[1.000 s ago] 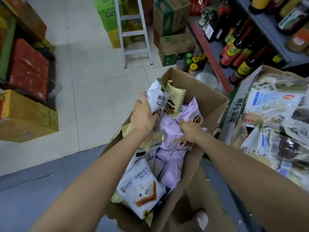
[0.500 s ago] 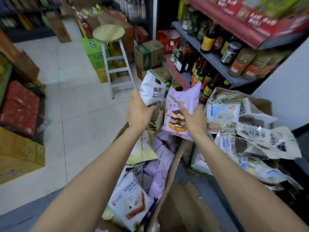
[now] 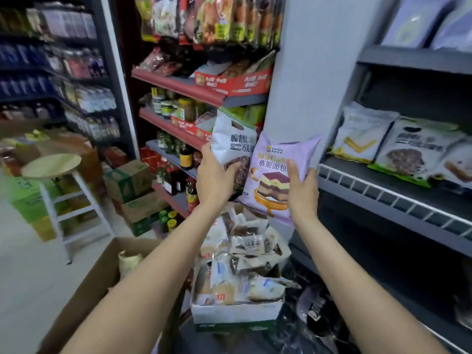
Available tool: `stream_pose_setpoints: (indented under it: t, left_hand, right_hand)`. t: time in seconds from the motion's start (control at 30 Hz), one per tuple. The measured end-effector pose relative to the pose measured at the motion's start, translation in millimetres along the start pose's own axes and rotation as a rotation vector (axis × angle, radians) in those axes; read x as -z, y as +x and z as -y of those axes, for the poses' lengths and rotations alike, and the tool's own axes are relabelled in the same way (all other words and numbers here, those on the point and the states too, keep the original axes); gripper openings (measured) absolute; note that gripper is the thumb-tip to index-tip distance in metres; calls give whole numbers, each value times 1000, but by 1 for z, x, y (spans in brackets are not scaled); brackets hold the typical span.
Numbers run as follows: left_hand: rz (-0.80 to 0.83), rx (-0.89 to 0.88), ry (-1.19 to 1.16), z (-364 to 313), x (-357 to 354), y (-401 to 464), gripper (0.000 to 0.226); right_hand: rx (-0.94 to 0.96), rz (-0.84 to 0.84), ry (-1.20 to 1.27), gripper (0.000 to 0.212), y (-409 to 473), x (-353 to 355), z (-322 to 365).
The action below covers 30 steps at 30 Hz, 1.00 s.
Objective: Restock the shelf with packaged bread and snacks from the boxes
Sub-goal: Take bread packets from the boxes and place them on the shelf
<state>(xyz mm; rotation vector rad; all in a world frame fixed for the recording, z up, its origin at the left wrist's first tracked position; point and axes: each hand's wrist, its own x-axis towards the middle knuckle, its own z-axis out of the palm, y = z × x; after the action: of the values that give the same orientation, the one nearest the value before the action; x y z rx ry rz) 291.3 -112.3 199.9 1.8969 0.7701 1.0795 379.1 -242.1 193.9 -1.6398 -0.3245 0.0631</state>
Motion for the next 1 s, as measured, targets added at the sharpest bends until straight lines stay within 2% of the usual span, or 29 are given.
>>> stream_pose_setpoints:
  t: [0.2,0.33,0.43,0.53,0.67,0.77,0.87,0.93,1.0]
  left_hand:
    - [92,-108,-182,-111,-97,-37,61]
    - [216,-114,-193,-157,-157,-47,58]
    - [324,-188,-109,-181,-201,-43,55]
    - [425,-249,-122,-195,-246,-30,56]
    - [619,-177,-296,-193,-306,-14,48]
    - [720,-128,-312,-184,-342,-11,57]
    - [821,-86,-130,-175,-372,-7,61]
    - [855,-28,67,-173,-380,-4,78]
    - [801,-72,256,-179,-380,-6,94]
  right_hand:
    - [98,-205,88,44,38,150,38]
    - [94,-301,146,35,57,225,38]
    - [107,-380,123,32,75,261,38]
    - [131,-441,119,30,100,287,34]
    - [120,-483,121,37,135,308,23]
    - [106,-521,114,45,156,321,16]
    - [98,-544,122,46,171,333,8]
    - [88,-546,110,49,178,340,2]
    - [72,-545,102,59,184,348,-2]
